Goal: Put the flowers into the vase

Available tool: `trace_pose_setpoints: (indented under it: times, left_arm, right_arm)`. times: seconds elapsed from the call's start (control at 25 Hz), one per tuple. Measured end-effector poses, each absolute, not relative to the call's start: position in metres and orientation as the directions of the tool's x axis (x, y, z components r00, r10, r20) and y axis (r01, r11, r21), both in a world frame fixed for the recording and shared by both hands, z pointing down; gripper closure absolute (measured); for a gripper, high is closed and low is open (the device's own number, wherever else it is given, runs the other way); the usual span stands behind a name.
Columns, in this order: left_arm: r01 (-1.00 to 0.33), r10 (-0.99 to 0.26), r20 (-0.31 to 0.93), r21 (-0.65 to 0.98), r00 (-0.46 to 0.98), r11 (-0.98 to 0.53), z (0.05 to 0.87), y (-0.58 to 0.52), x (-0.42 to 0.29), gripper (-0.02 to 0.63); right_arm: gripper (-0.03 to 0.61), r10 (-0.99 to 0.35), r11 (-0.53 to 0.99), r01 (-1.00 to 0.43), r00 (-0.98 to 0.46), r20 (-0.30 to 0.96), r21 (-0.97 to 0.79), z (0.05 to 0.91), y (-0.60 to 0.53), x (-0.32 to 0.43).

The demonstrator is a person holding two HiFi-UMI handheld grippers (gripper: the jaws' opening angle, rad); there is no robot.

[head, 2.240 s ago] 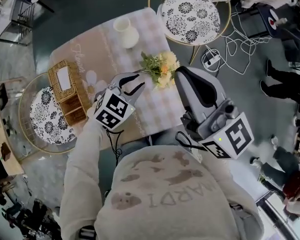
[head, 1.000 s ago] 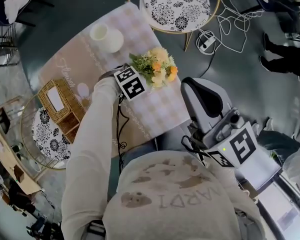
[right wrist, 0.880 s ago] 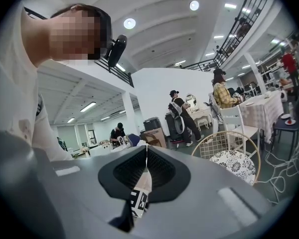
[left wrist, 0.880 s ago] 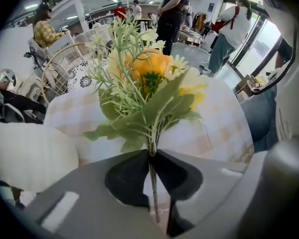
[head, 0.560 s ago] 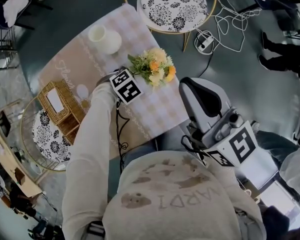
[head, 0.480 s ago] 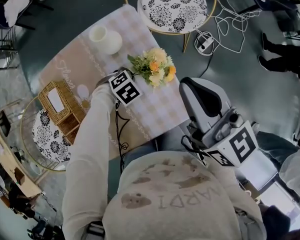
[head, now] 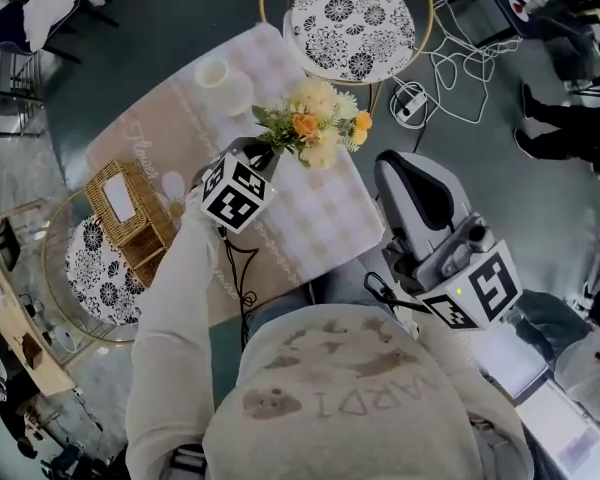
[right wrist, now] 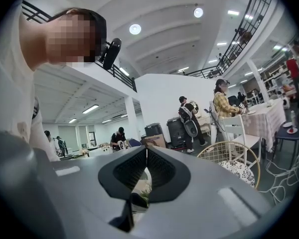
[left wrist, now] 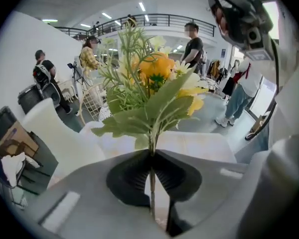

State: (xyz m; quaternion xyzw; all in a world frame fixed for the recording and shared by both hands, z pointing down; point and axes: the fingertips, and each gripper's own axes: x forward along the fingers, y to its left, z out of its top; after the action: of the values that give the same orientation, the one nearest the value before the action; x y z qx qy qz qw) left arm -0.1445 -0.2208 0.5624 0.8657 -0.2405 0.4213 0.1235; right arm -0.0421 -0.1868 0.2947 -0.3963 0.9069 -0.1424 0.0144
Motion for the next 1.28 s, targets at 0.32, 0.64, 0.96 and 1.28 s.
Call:
trace_pose_setpoints:
  times: [0.32, 0.64, 0.96, 1.28]
  left_arm:
    - [-0.639, -0.531, 0.564, -0.007, 0.633, -0.769, 0.469, -0.247, -0.154, 0.591]
    - [-0.744, -0.71, 0.296, 0.003, 0.639, -0.669, 0.38, -0.279, -0.181, 0.591]
    - [-0.818, -0.816, 0.071, 0.013, 0.574, -0.575, 0.317, -0.296, -0.214, 0.591]
    - [-0.867, -0.867, -0.043, -0.001, 0.497, -0.497, 0.294, -0.339, -0.241, 0.589]
  right_arm:
    - [0.546, -0.721, 0.658, -0.71, -0.69, 0.063, -0.249, 0.28, -0.183, -0.042]
    - [0.546, -0.711, 0.671, -0.702, -0.701, 0.064, -0.24, 0.277, -0.181, -0.05]
    - [0.546, -0.702, 0.68, -0.696, -0.709, 0.069, -0.231, 0.279, -0.173, -0.052]
    - [0.546, -0.707, 0.668, -0.707, -0.701, 0.098, -0.232, 0.288, -0.195, -0.061]
